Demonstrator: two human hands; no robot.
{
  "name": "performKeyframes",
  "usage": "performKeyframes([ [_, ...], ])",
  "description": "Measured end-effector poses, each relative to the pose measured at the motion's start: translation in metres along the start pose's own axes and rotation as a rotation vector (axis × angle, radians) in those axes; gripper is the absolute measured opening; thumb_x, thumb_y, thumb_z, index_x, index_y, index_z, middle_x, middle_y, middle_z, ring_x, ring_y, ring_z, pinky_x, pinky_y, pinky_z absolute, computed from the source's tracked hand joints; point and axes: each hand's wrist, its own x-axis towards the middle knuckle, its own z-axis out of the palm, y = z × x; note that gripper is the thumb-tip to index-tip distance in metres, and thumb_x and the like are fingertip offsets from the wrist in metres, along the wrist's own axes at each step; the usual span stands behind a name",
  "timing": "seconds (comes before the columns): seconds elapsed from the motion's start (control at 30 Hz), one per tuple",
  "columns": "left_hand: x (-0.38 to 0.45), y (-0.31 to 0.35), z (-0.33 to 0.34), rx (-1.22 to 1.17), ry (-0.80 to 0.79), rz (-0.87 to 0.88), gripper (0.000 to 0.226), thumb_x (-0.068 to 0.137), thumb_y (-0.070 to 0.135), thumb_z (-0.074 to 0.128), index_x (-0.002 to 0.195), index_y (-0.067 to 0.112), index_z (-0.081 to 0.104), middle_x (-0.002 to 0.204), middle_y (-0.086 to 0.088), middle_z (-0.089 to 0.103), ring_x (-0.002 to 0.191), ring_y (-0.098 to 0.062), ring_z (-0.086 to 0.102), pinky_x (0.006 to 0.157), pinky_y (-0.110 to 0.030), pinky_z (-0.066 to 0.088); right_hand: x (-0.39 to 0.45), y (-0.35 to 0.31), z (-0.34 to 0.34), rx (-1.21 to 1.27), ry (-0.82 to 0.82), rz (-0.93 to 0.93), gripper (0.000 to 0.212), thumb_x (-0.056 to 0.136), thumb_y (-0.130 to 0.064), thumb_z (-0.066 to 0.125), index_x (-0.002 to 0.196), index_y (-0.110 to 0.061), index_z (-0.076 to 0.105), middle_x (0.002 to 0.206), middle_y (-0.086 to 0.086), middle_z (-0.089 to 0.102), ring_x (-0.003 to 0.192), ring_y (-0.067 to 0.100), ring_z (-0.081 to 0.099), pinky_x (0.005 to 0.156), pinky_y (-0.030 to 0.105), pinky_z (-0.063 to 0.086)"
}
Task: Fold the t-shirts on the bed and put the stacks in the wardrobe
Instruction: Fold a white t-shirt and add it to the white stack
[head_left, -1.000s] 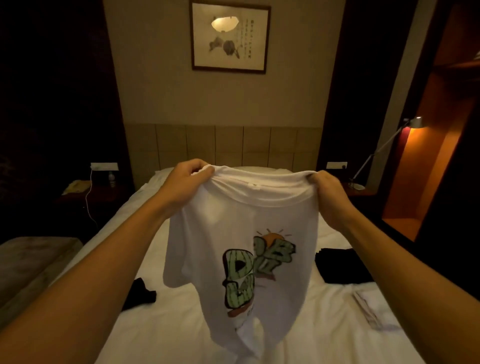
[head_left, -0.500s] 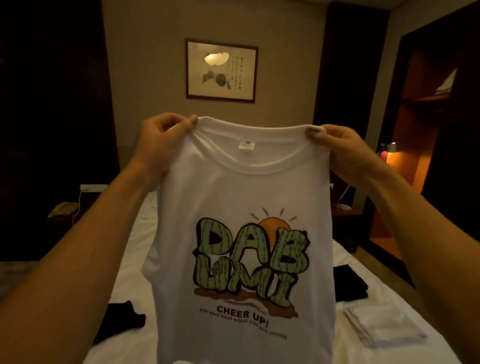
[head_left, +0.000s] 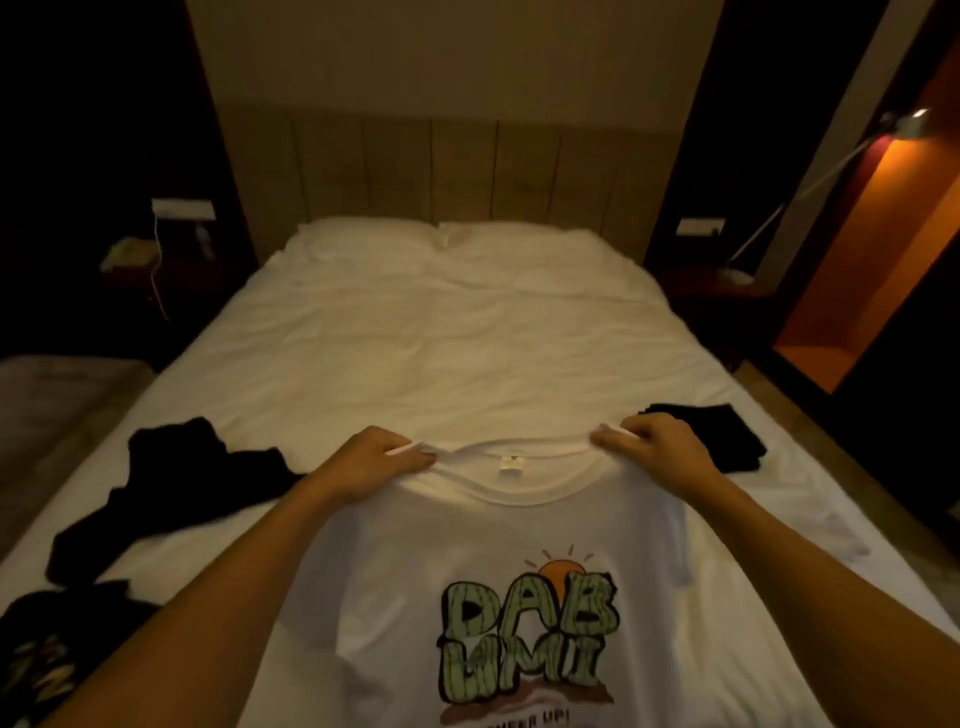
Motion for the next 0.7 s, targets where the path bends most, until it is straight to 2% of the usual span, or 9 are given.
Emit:
performKeyframes([
  [0.13, 0.046, -0.044, 0.03, 0.018, 0.082, -0.075, 0.062, 0.084, 0.055, 0.07, 0.062, -0.002, 0.061, 0.06, -0.017, 0.058, 0.055, -0.022, 0.058, 0.056, -0.027, 0.035, 0.033, 0.043, 0.047, -0.094, -0.035, 0.086, 0.059, 0.085, -0.061, 0.062, 0.055, -0.021, 0.031, 0.05, -0.003, 0.026, 0.046, 0.014, 0.033, 0.054, 0.034, 0.02],
  [0.23, 0.092, -0.073, 0.044, 0.075, 0.134, -0.153, 0.065, 0.075, 0.071, 0.066, 0.043, 0.019, 0.043, 0.043, 0.006, 0.04, 0.046, -0.015, 0.047, 0.058, -0.029, 0.03, 0.073, 0.078, 0.081, -0.12, -0.095, 0.141, 0.06, 0.084, -0.063, 0.06, 0.054, -0.02, 0.032, 0.051, 0.0, 0.029, 0.047, 0.016, 0.035, 0.053, 0.034, 0.02],
  [0.27, 0.109, -0.082, 0.048, 0.093, 0.147, -0.188, 0.065, 0.071, 0.075, 0.061, 0.041, 0.02, 0.041, 0.041, 0.009, 0.039, 0.045, -0.015, 0.047, 0.057, -0.03, 0.031, 0.089, 0.089, 0.093, -0.135, -0.128, 0.157, 0.06, 0.085, -0.063, 0.06, 0.054, -0.02, 0.033, 0.052, 0.001, 0.031, 0.048, 0.016, 0.035, 0.053, 0.034, 0.021],
  [0.43, 0.193, -0.114, 0.064, 0.201, 0.108, -0.356, 0.067, 0.069, 0.079, 0.055, 0.05, 0.015, 0.059, 0.057, -0.002, 0.062, 0.063, -0.024, 0.065, 0.058, -0.029, 0.042, 0.162, 0.146, 0.144, -0.149, -0.252, 0.244, 0.06, 0.085, -0.067, 0.057, 0.055, -0.019, 0.035, 0.053, 0.002, 0.034, 0.048, 0.016, 0.037, 0.053, 0.032, 0.024],
  [0.57, 0.25, -0.142, 0.071, 0.267, 0.1, -0.413, 0.07, 0.071, 0.081, 0.053, 0.043, 0.016, 0.051, 0.048, 0.0, 0.052, 0.055, -0.022, 0.058, 0.053, -0.028, 0.037, 0.217, 0.175, 0.183, -0.133, -0.339, 0.289, 0.06, 0.087, -0.063, 0.057, 0.053, -0.019, 0.035, 0.052, 0.0, 0.031, 0.048, 0.017, 0.036, 0.054, 0.031, 0.024],
  [0.7, 0.291, -0.174, 0.079, 0.355, -0.006, -0.446, 0.071, 0.084, 0.071, 0.055, 0.055, 0.006, 0.062, 0.059, -0.01, 0.06, 0.063, -0.025, 0.061, 0.062, -0.033, 0.046, 0.254, 0.209, 0.22, -0.166, -0.486, 0.336, 0.061, 0.085, -0.068, 0.056, 0.053, -0.019, 0.039, 0.052, -0.001, 0.036, 0.047, 0.015, 0.037, 0.056, 0.029, 0.03],
])
